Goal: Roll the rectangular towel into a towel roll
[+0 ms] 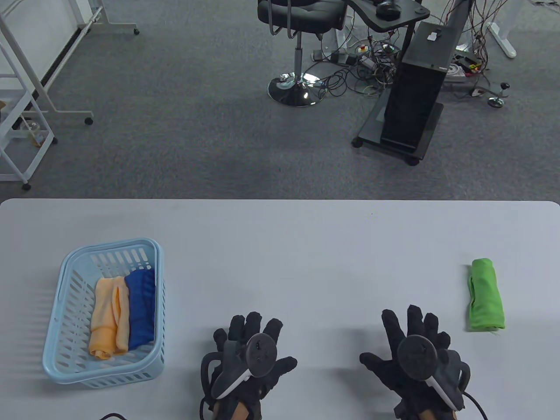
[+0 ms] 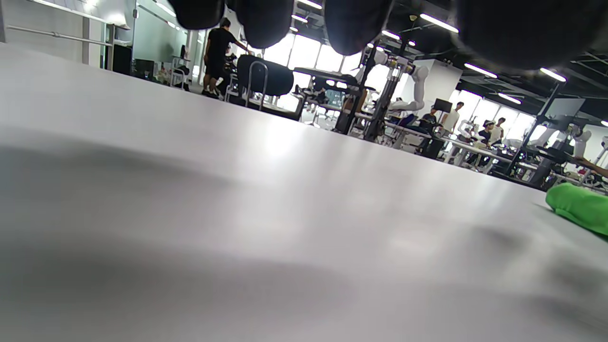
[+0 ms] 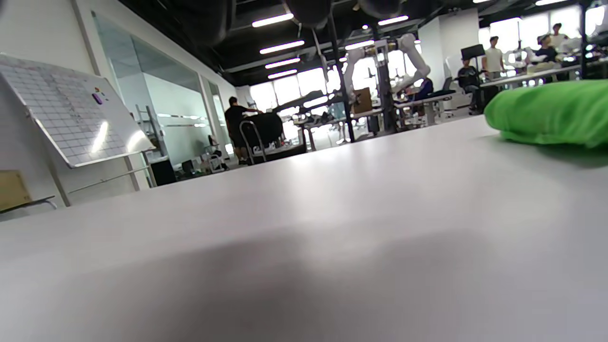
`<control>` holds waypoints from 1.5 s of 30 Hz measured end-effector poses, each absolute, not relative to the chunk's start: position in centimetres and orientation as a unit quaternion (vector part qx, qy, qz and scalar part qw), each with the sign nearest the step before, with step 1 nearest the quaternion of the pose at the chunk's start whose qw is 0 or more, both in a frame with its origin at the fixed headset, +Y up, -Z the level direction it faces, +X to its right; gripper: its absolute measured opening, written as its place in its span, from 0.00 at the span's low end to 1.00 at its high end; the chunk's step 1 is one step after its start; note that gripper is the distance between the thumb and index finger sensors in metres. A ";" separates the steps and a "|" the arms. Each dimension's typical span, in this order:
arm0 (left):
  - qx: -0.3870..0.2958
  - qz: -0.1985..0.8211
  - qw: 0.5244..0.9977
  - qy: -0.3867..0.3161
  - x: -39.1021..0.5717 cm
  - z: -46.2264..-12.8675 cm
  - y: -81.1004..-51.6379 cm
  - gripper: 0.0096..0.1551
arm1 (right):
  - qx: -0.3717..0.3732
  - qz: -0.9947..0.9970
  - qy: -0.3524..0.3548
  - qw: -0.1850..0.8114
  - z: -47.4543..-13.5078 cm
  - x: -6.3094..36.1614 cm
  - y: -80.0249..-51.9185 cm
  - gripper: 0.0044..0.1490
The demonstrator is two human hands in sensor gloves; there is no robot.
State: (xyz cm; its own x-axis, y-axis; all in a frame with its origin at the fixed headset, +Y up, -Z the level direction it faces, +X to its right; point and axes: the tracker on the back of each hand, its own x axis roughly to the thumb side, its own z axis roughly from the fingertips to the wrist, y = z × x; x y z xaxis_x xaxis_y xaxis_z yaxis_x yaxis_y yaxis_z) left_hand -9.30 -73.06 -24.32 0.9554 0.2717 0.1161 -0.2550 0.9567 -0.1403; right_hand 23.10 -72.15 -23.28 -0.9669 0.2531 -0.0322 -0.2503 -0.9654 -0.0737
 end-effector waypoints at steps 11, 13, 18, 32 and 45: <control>0.011 0.172 0.985 0.003 -12.0 -25.3 -64.7 0.48 | -0.008 0.993 0.008 0.117 -23.9 22.8 -73.9 0.66; 0.038 0.167 0.985 0.023 -14.3 -26.2 -61.7 0.47 | -0.008 0.993 0.009 0.121 -24.0 22.8 -74.0 0.66; 0.074 0.141 0.982 0.104 -21.3 -28.5 -56.8 0.42 | -0.005 0.993 0.017 0.117 -24.0 22.7 -74.1 0.65; -0.077 0.105 0.969 0.210 -31.9 -36.1 -60.7 0.37 | -0.011 0.994 0.046 0.099 -24.3 22.9 -74.7 0.64; -0.221 0.045 0.938 0.264 -33.9 -39.7 -70.7 0.44 | -0.037 0.992 0.088 0.081 -24.8 23.9 -75.6 0.64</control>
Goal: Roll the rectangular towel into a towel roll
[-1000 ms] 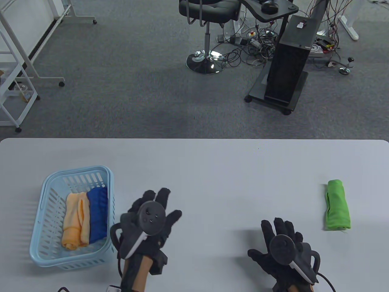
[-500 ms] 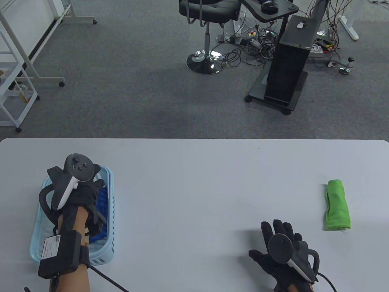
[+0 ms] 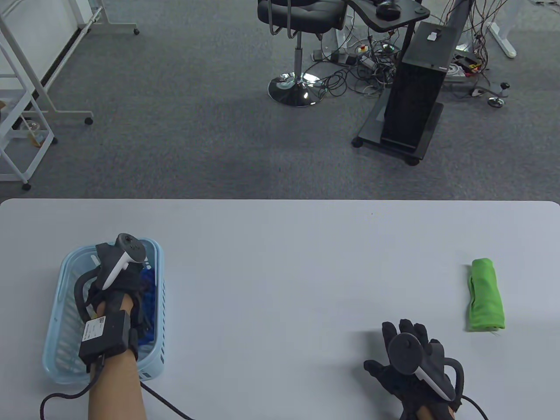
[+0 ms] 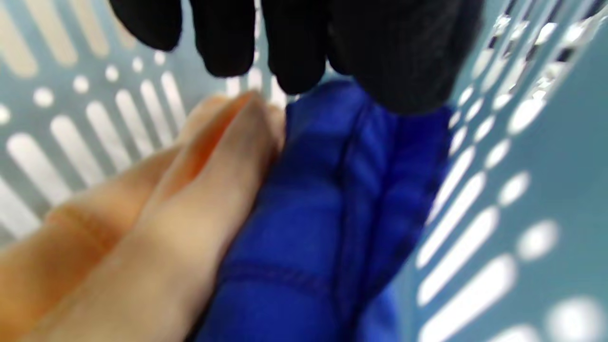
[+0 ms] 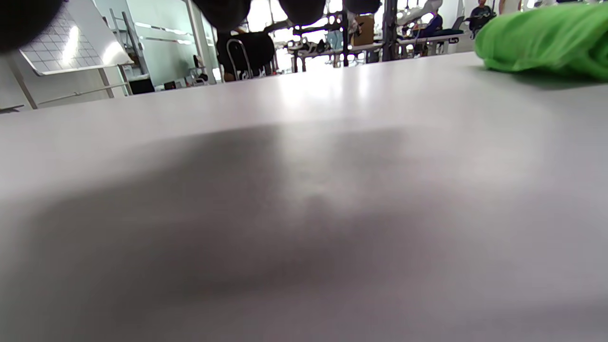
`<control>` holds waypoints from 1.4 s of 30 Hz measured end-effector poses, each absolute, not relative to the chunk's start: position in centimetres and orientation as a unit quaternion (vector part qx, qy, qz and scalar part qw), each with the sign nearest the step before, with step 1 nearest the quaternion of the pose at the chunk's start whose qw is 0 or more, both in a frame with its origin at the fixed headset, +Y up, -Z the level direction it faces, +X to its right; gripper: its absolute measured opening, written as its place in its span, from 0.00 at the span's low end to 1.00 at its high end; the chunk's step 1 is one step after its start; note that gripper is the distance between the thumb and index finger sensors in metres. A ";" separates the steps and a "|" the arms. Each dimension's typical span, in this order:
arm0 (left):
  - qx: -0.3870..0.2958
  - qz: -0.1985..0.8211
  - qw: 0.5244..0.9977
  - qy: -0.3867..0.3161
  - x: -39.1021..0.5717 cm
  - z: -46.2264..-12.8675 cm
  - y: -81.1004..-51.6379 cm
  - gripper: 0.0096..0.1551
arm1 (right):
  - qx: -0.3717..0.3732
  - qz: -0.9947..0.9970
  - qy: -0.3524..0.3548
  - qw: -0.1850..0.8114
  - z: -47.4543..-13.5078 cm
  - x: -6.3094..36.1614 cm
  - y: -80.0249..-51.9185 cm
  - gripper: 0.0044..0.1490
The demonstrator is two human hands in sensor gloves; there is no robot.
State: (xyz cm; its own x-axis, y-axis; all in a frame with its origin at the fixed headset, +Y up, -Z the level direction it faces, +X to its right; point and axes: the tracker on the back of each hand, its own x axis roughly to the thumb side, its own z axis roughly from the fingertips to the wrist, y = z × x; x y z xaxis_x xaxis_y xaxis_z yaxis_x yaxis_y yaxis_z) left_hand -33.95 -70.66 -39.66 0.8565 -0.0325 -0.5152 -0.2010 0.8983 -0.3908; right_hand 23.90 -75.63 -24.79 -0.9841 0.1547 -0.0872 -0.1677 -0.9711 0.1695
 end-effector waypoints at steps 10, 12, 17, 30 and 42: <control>-0.272 0.037 0.920 0.279 -33.8 -40.5 -74.2 0.55 | -0.048 0.990 0.108 0.072 -25.0 24.3 -76.1 0.64; -0.286 0.028 0.917 0.278 -33.6 -40.7 -74.6 0.55 | -0.049 0.990 0.109 0.070 -24.9 24.3 -76.0 0.65; -0.244 0.041 0.927 0.282 -33.4 -40.9 -73.4 0.27 | -0.049 0.990 0.111 0.073 -24.9 24.4 -76.0 0.64; -0.073 0.178 0.945 0.263 -33.0 -36.1 -60.7 0.23 | -0.024 0.990 0.102 0.097 -24.7 23.6 -75.1 0.64; 0.158 0.441 0.881 0.067 -25.6 -31.0 -46.2 0.25 | -0.003 0.989 0.097 0.112 -24.4 23.0 -74.6 0.63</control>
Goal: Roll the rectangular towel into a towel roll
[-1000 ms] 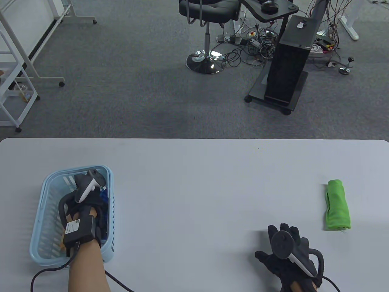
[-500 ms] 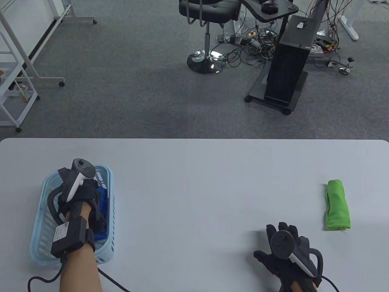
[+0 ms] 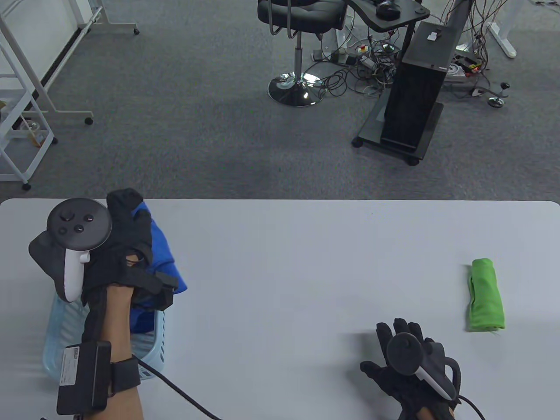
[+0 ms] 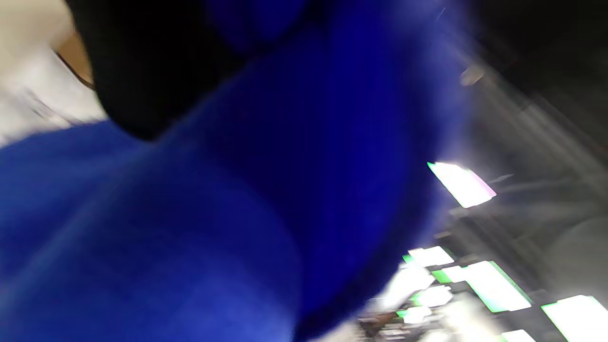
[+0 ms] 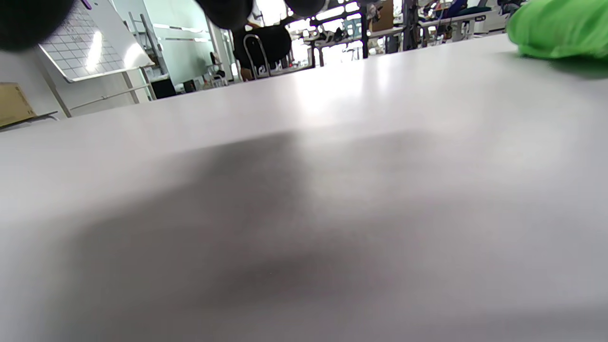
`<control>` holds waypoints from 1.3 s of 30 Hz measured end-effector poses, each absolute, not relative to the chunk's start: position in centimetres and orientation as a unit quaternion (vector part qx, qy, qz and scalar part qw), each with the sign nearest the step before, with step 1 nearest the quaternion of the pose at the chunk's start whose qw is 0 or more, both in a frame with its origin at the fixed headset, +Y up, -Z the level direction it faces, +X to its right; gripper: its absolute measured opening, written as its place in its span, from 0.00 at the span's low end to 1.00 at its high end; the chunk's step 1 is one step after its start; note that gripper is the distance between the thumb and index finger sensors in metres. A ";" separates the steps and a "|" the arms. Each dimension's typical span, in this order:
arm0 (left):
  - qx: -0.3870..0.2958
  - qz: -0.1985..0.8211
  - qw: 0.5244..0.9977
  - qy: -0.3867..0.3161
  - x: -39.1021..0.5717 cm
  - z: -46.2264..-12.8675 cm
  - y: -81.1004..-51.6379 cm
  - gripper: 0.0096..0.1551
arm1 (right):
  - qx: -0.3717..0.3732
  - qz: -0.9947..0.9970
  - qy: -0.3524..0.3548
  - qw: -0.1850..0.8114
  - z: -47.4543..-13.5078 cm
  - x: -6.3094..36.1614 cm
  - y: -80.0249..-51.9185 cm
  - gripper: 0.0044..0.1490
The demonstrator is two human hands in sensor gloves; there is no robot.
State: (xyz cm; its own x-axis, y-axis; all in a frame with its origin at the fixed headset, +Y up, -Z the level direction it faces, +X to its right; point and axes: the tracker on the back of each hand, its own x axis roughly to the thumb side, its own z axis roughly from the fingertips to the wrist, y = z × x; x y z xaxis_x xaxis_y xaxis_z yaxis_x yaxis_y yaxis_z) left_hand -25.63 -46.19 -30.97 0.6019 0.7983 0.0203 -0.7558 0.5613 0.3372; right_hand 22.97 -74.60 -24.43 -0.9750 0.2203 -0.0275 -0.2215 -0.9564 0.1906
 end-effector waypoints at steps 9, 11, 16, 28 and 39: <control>0.096 0.707 0.636 -0.294 -14.0 -32.0 -40.0 0.25 | -0.004 0.989 0.098 0.113 -24.5 23.1 -74.7 0.63; 0.071 0.729 0.568 -0.375 -11.5 -31.4 -38.0 0.25 | -0.006 0.989 0.100 0.113 -24.4 23.2 -74.6 0.63; 0.000 0.749 0.422 -0.511 -7.3 -30.2 -34.8 0.25 | -0.010 0.988 0.102 0.116 -24.5 23.5 -74.6 0.62; -0.024 0.422 0.900 -0.104 -9.3 -31.6 -57.7 0.24 | -0.038 0.985 0.118 0.119 -24.6 24.7 -74.7 0.61; -0.128 0.624 0.767 -0.082 -9.0 -27.0 -71.3 0.25 | -0.006 0.986 0.092 0.139 -24.2 23.4 -73.4 0.60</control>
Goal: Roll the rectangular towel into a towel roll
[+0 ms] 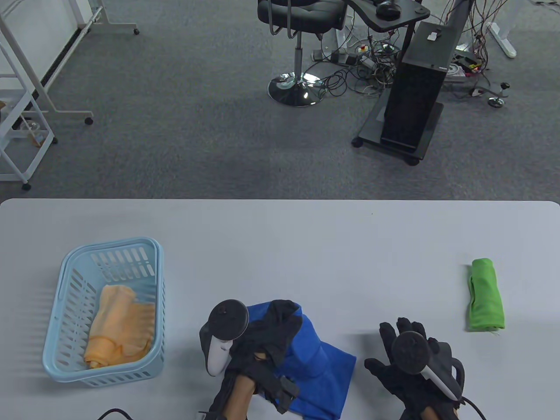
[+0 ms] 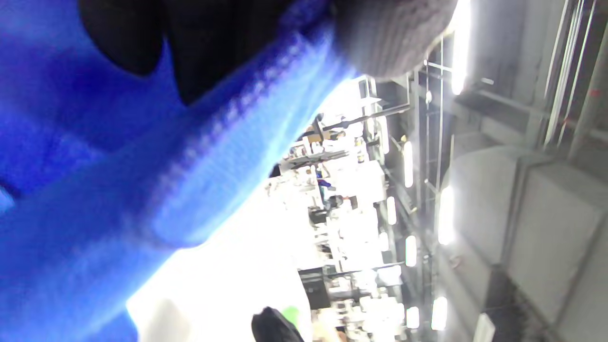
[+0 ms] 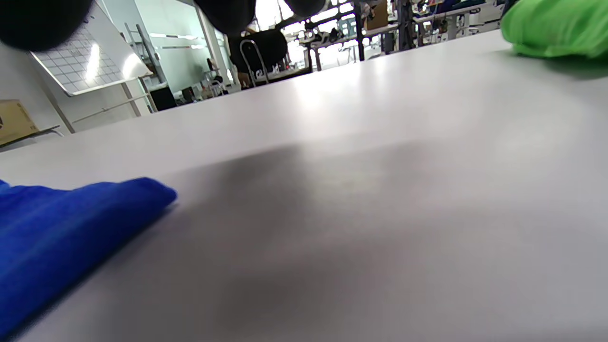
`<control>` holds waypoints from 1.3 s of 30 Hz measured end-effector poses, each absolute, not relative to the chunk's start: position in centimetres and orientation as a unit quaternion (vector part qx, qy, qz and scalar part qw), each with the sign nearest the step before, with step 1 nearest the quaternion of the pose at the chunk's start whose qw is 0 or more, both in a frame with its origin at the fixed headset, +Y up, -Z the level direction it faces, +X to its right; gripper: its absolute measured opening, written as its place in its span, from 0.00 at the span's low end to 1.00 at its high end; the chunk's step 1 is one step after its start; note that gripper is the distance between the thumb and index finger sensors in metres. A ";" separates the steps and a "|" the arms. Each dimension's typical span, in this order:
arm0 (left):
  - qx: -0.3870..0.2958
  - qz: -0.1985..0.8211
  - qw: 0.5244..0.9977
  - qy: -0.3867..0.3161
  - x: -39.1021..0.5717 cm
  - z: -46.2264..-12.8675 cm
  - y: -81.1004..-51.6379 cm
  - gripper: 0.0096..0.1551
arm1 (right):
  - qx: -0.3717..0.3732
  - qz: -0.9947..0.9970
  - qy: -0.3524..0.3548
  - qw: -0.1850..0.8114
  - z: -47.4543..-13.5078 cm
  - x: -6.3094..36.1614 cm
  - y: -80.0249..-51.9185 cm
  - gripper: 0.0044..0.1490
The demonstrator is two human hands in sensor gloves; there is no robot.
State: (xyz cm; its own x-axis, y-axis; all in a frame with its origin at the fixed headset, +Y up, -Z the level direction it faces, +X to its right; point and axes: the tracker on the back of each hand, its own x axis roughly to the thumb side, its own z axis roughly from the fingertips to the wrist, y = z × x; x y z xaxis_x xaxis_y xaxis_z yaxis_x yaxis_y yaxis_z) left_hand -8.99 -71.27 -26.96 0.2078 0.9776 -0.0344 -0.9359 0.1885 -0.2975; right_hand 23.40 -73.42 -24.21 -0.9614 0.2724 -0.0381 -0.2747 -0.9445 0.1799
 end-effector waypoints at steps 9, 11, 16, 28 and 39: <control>-0.151 0.728 0.665 -0.072 -10.0 -25.4 -74.3 0.28 | 0.076 0.971 0.065 0.218 -23.3 21.1 -71.8 0.55; -0.146 0.733 0.661 -0.072 -10.0 -25.2 -74.1 0.28 | 0.105 0.963 0.061 0.239 -22.9 20.2 -71.4 0.54; -0.170 0.756 0.628 -0.071 -9.4 -24.9 -74.4 0.29 | 0.149 0.948 0.068 0.273 -22.8 18.1 -70.5 0.57; -0.229 0.777 0.582 -0.070 -9.6 -24.9 -75.5 0.44 | 0.087 0.926 -0.035 0.365 -25.3 17.3 -70.9 0.29; 0.105 0.365 0.912 -0.157 -8.2 -22.4 -68.3 0.32 | 0.029 0.934 -0.078 0.348 -24.6 20.1 -69.6 0.28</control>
State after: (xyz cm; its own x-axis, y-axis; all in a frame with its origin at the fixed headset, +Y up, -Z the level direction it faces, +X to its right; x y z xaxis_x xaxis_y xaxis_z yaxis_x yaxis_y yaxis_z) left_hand -8.22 -68.28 -22.44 0.6838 0.6332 0.3626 -0.6988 0.7112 0.0759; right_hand 20.15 -69.60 -24.61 -0.7563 0.6453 0.1074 -0.6542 -0.7459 -0.1251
